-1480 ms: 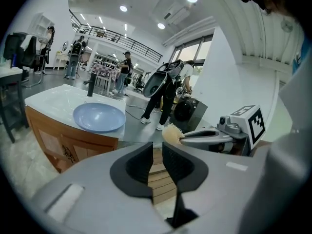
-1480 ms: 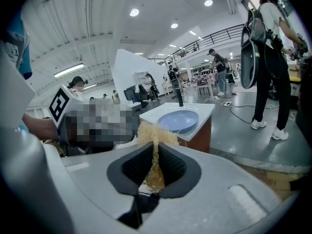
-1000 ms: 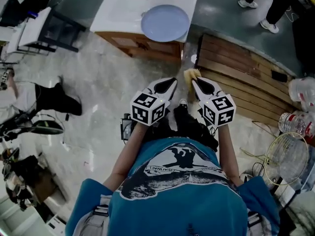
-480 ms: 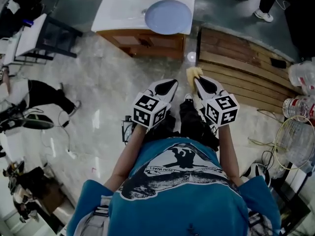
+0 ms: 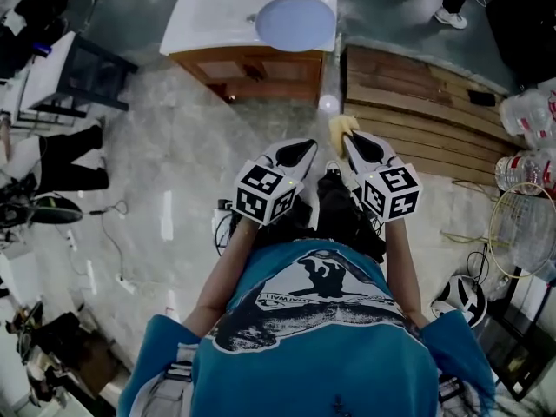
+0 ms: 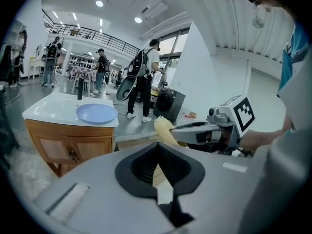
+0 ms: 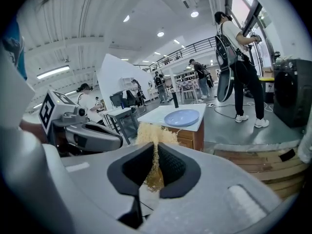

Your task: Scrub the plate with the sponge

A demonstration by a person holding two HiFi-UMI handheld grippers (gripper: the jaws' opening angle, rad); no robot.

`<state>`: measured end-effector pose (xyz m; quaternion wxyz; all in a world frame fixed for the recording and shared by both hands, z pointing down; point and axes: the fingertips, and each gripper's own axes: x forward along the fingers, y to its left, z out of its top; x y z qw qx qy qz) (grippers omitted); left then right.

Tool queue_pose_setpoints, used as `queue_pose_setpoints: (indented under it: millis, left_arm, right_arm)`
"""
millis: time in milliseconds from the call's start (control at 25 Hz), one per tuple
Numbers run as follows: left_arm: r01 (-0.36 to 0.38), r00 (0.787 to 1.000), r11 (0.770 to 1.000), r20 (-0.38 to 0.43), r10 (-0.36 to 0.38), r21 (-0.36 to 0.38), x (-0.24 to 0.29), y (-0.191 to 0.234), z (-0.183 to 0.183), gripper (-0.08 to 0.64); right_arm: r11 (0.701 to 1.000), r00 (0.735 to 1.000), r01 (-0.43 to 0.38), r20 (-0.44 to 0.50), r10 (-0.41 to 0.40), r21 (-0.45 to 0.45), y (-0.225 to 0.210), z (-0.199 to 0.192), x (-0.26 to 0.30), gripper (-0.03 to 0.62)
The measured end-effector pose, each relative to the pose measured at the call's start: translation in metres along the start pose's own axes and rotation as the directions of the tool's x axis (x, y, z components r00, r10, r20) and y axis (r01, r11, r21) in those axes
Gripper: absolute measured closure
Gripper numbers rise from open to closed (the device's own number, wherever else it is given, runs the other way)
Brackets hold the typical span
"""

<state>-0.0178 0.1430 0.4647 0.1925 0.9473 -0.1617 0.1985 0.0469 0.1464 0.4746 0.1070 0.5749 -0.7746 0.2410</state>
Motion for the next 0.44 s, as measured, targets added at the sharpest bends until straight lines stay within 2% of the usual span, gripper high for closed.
queue_pose_setpoints:
  millis: [440]
  left_arm:
    - [0.054, 0.999, 0.998, -0.001, -0.053, 0.038, -0.013, -0.011, -0.008, 0.546]
  right_arm:
    - [0.999, 1.000, 0.031, -0.003, -0.031, -0.016, 0.017, -0.008, -0.007, 0.566]
